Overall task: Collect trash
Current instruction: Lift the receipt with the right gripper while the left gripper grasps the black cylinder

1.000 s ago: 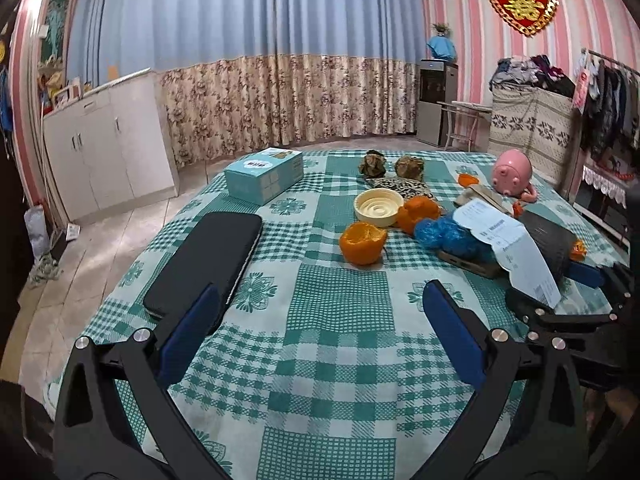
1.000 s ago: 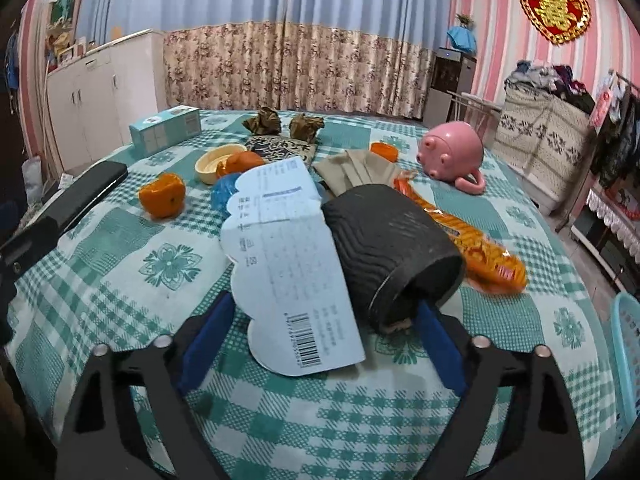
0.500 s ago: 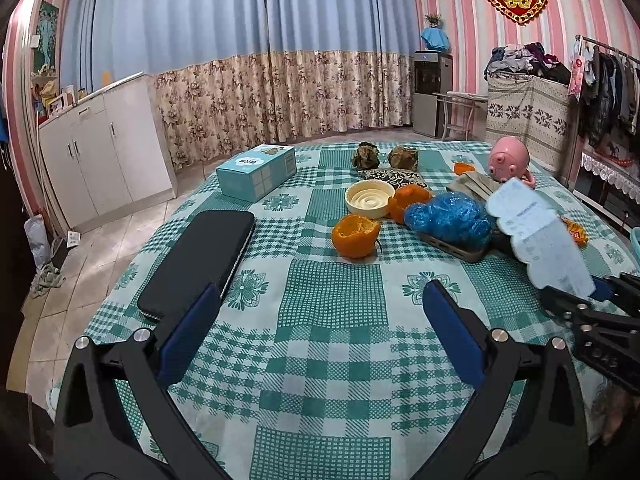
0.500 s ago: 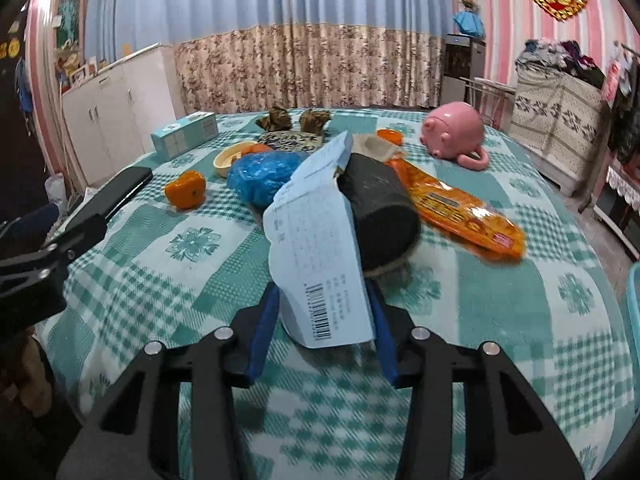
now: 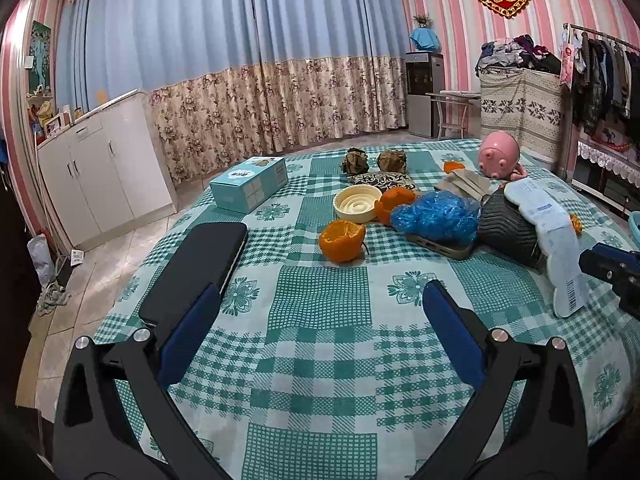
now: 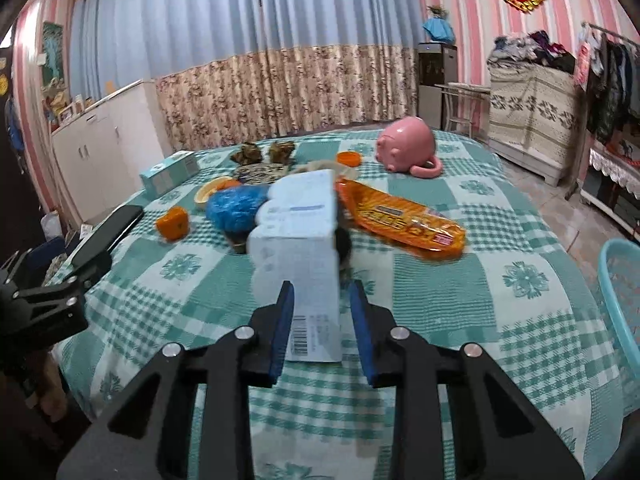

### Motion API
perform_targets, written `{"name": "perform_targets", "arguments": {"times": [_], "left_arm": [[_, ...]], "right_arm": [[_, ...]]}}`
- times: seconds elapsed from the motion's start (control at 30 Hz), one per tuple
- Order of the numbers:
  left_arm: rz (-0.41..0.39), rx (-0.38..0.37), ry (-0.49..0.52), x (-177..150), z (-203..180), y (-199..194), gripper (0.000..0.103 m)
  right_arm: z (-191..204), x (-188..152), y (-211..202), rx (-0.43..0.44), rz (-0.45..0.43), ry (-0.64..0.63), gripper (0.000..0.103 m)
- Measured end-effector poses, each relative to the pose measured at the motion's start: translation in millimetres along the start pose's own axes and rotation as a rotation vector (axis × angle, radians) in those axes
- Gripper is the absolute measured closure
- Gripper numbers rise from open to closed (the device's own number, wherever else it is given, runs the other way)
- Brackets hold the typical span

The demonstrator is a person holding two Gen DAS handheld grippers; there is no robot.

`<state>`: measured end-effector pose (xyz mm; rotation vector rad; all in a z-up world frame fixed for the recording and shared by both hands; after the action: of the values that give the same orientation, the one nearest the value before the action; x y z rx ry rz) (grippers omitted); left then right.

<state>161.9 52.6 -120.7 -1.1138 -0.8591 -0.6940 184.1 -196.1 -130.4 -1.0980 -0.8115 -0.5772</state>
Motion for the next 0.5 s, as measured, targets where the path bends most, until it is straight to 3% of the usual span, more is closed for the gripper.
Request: {"name": "perform_targets", "arguments": {"times": [0.07, 0.1, 0.13, 0.17, 0.37, 0.5], "left_arm": [[-0.001, 0.006, 0.005, -0.1, -0.9, -0.2, 0.005], [-0.001, 0.007, 0.006, 0.0, -1.1, -0.2, 0.005], [-0.002, 0.007, 0.005, -0.1, -1.4, -0.4, 0.005], [-0.001, 0.008, 0.004, -0.1, -1.3, -0.5, 0.005], [0.013, -0.007, -0.021, -0.2, 3.1, 3.4, 0.005], [0.019, -0.016, -0.024, -0.4, 3.3, 4.6, 0.005]], "right_arm": [[-5.2, -1.0, 0.4, 0.002, 0.003, 0.032, 0.070], [-6.1, -0.7, 0.1, -0.008, 0.000, 0.038, 0.063], [-4.8, -0.7, -0.4, -0.022, -0.008, 0.033, 0.040], [-2.7, -0.1, -1.8, -0.039, -0.021, 0.021, 0.030], [21.8, -0.3, 16.2, -0.071, 0.012, -0.098, 0.027], [38.2, -2.6, 34.6, -0.142, 0.043, -0.215, 0.030]]}}
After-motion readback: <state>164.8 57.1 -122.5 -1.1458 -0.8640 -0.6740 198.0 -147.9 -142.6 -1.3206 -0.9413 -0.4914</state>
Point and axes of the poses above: each gripper's, at about its wrist camera, not at the fingertips, and y roughly the way its jaws point, z to its left, x to its top, the point moved 5 cm from there along y, roughly the way its jaws point, and after that the axes turned 8 degrees about x, right-handed, at the moved point
